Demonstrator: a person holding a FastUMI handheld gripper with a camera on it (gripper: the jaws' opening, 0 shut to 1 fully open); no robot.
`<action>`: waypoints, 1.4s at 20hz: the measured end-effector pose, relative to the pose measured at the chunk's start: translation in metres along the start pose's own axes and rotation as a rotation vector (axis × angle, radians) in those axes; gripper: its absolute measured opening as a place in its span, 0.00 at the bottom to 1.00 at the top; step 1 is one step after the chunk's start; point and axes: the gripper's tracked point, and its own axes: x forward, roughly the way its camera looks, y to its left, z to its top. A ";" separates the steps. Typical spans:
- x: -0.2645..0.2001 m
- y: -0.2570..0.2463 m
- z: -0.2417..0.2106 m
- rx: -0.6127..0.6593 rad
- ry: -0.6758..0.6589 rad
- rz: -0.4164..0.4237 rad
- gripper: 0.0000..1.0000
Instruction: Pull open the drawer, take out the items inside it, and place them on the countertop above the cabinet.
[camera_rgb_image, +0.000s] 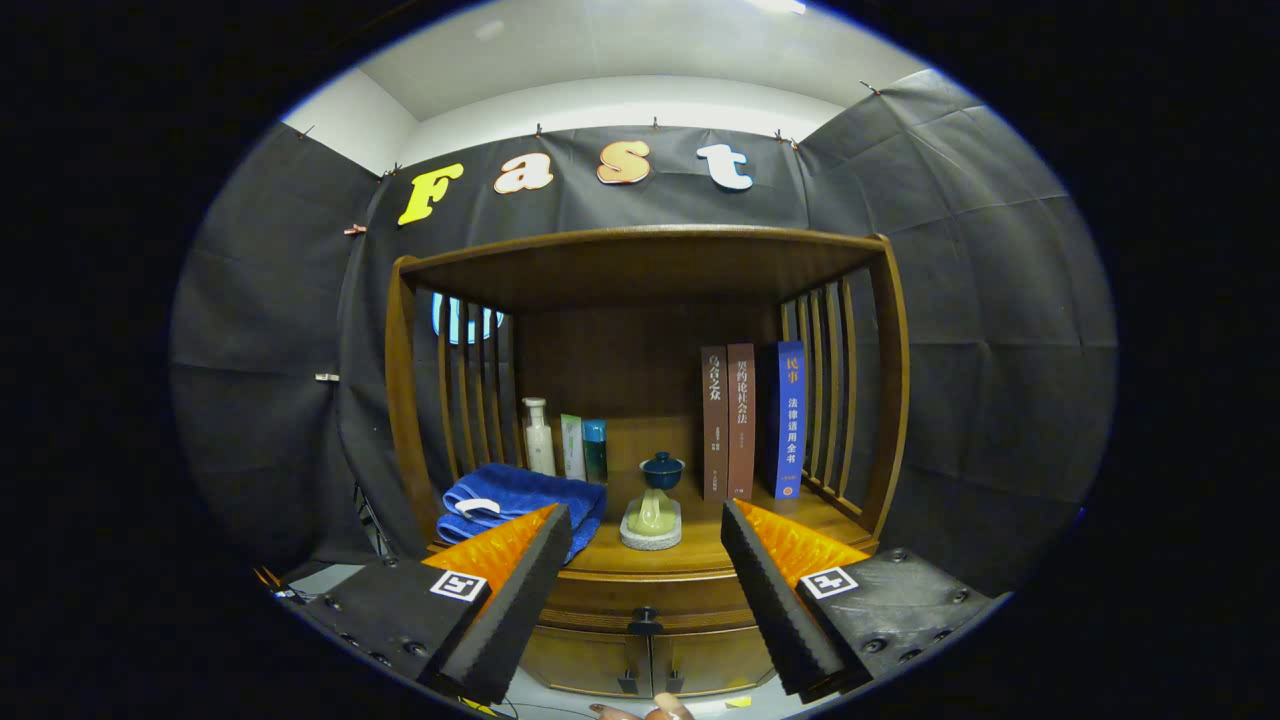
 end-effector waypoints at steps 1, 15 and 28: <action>-0.005 0.001 0.005 -0.001 -0.005 0.002 0.98; -0.035 0.004 0.028 -0.044 -0.024 -0.001 0.98; -0.037 0.000 0.028 -0.044 -0.020 -0.010 0.98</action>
